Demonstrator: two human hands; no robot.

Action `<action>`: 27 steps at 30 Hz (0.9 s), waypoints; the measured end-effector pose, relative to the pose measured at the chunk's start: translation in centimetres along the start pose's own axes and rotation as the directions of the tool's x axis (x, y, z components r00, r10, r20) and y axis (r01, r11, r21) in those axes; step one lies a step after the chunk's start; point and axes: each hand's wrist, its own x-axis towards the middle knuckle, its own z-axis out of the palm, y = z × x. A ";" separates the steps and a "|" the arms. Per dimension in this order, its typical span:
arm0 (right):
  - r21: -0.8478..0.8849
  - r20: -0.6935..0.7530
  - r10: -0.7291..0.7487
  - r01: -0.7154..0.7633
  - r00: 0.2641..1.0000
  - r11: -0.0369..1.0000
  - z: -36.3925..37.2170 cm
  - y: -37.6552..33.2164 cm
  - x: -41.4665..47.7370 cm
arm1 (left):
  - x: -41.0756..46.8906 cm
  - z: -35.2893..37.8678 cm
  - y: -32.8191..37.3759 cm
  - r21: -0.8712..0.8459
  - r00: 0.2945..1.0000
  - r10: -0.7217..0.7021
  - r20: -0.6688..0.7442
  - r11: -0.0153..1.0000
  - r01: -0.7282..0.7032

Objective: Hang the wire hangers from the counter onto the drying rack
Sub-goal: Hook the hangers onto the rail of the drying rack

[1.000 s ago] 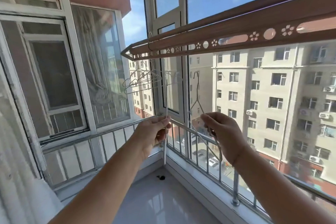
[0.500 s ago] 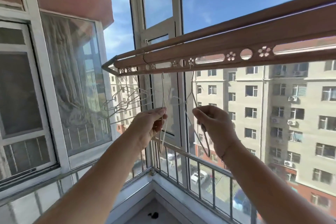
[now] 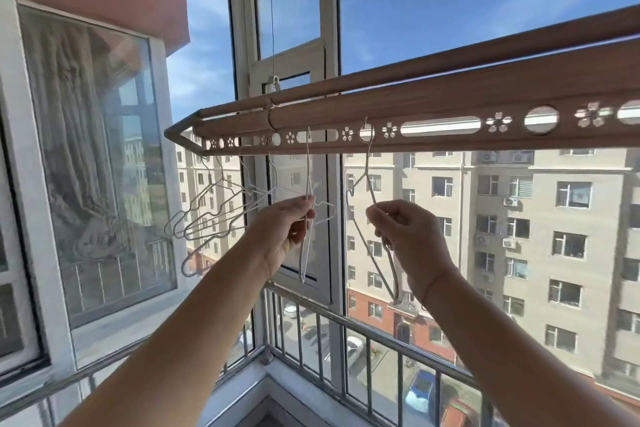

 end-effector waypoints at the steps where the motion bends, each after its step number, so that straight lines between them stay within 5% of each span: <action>1: -0.003 -0.008 0.006 -0.007 1.000 1.000 0.1 0.3 0.1 | 0.5 -0.1 -0.1 -0.002 1.000 -0.003 0.012 1.000 0.003; 18: -0.023 -0.025 0.105 -0.105 0.994 0.994 1.4 2.9 0.5 | 3.8 -1.5 -2.4 -0.022 0.993 -0.106 0.048 0.994 0.107; 27: -0.007 -0.020 0.110 -0.110 0.994 0.994 1.8 2.9 0.2 | 3.8 -0.9 -1.0 -0.051 0.997 -0.035 0.062 0.998 0.038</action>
